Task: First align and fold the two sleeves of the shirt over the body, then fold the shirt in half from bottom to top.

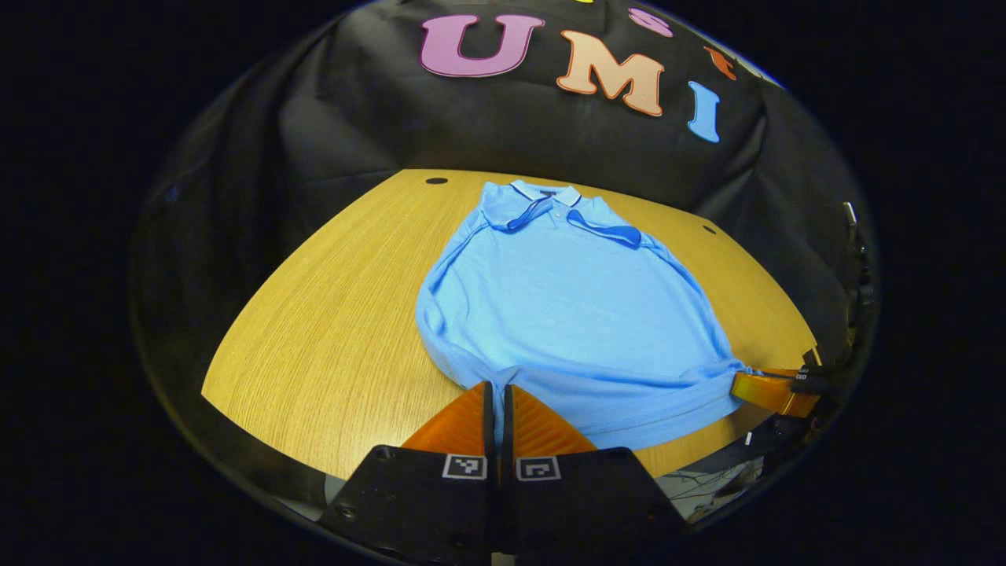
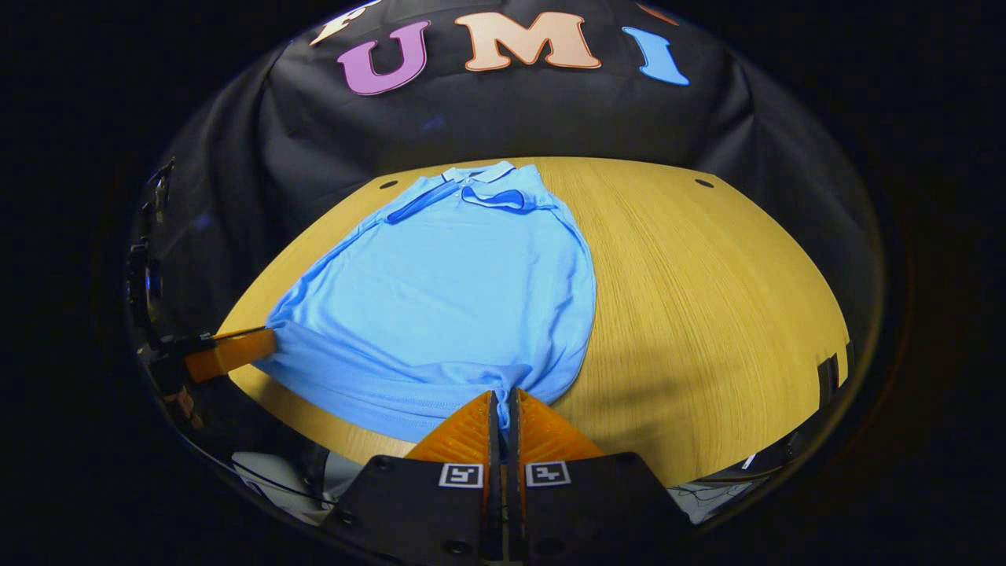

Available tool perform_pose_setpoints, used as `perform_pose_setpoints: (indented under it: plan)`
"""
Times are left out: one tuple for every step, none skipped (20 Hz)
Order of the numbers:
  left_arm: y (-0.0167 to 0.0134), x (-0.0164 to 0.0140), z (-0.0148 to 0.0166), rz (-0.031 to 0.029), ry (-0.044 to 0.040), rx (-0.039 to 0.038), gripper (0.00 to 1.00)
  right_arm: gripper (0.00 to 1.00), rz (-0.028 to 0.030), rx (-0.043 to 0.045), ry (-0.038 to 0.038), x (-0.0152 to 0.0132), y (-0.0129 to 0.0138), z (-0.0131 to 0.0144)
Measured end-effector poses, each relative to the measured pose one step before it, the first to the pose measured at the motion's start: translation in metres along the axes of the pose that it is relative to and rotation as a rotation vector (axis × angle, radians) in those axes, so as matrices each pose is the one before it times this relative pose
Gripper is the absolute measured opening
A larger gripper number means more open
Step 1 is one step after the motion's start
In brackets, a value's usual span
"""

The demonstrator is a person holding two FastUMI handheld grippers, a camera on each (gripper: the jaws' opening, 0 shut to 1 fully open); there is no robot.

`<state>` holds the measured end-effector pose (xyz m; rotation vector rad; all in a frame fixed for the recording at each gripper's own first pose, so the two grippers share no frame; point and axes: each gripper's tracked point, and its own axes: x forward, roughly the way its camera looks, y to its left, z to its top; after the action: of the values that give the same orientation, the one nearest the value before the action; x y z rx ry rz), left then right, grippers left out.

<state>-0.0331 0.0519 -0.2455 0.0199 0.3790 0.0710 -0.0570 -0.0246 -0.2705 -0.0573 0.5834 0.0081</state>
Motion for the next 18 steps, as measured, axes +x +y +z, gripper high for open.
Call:
perform_pose_setpoints:
  plan:
    - [-0.00081,0.00155,0.00983,-0.00629,-0.01130,-0.00236,0.00,0.04,-0.00208,0.00206,-0.01141,0.00166,0.00064,0.00958]
    - [-0.00161,0.00349,0.00910,-0.00933,-0.00567,-0.00094,0.00,0.05,-0.00370,0.00283,-0.01154,0.00180,0.00085,0.01060]
    - [-0.00069,0.00415,0.01146,-0.00860,-0.01070,0.00025,0.00,0.05,-0.00280,0.00517,-0.01223,0.00241,0.00029,0.01214]
    - [0.00001,0.00485,0.01041,-0.01078,-0.00688,0.00082,0.00,0.04,-0.00714,0.00328,-0.01645,0.00354,0.00041,0.01336]
    - [0.00128,0.00674,0.01149,-0.00604,-0.00987,-0.00004,0.00,0.05,-0.00764,0.00197,-0.01836,0.00481,-0.00011,0.01352]
    - [0.00214,0.00847,0.01032,-0.00685,-0.00572,-0.00376,0.00,0.05,-0.00841,0.00179,-0.01594,0.00599,-0.00005,0.01390]
    - [0.00158,0.00811,0.01189,-0.00640,-0.00848,-0.00772,0.00,0.05,-0.00813,0.00502,-0.01307,0.00798,-0.00028,0.01318]
    - [0.00212,0.01015,0.01143,-0.00819,-0.00586,-0.00741,0.00,0.06,-0.00653,0.00830,-0.01291,0.00924,0.00067,0.01392]
    - [0.00161,0.00992,0.00992,-0.01045,-0.00171,-0.00313,0.00,0.06,-0.01010,0.00778,-0.01218,0.01124,0.00080,0.01318]
    - [0.00340,0.01030,0.00949,-0.00411,-0.00296,0.00597,0.00,0.05,-0.00881,0.00113,-0.00993,0.01029,0.00094,0.01232]
    - [0.00347,0.01097,0.01085,-0.00701,-0.00213,0.00859,0.00,0.05,-0.01070,-0.00152,-0.00835,0.01175,-0.00009,0.01157]
    - [0.00315,0.01093,0.01074,-0.00345,-0.00342,0.00749,0.00,0.05,-0.00651,0.00171,-0.00611,0.01241,0.00236,0.01112]
    - [0.00196,0.01165,0.01225,-0.00603,-0.00707,0.00292,0.00,0.05,-0.00430,0.00509,-0.00578,0.01267,0.00296,0.00970]
    - [0.00234,0.01098,0.01091,-0.00447,-0.00532,0.00221,0.00,0.05,-0.00555,0.00260,-0.00503,0.01292,0.00202,0.01012]
    - [0.00376,0.01281,0.01328,-0.00313,-0.00913,0.00207,0.00,0.05,-0.00453,-0.00165,-0.00511,0.01427,0.00061,0.00960]
    - [0.00267,0.01236,0.00986,-0.00287,-0.00772,-0.00054,0.00,0.05,-0.00642,-0.00347,-0.00517,0.01473,0.00044,0.00965]
    - [0.00184,0.01248,0.01116,-0.00478,-0.00932,-0.00334,0.00,0.05,-0.01104,-0.00302,-0.00608,0.01512,-0.00018,0.00876]
    - [0.00123,0.01277,0.01102,-0.00729,-0.01008,-0.00334,0.00,0.05,-0.01125,-0.00208,-0.00862,0.01506,-0.00094,0.00915]
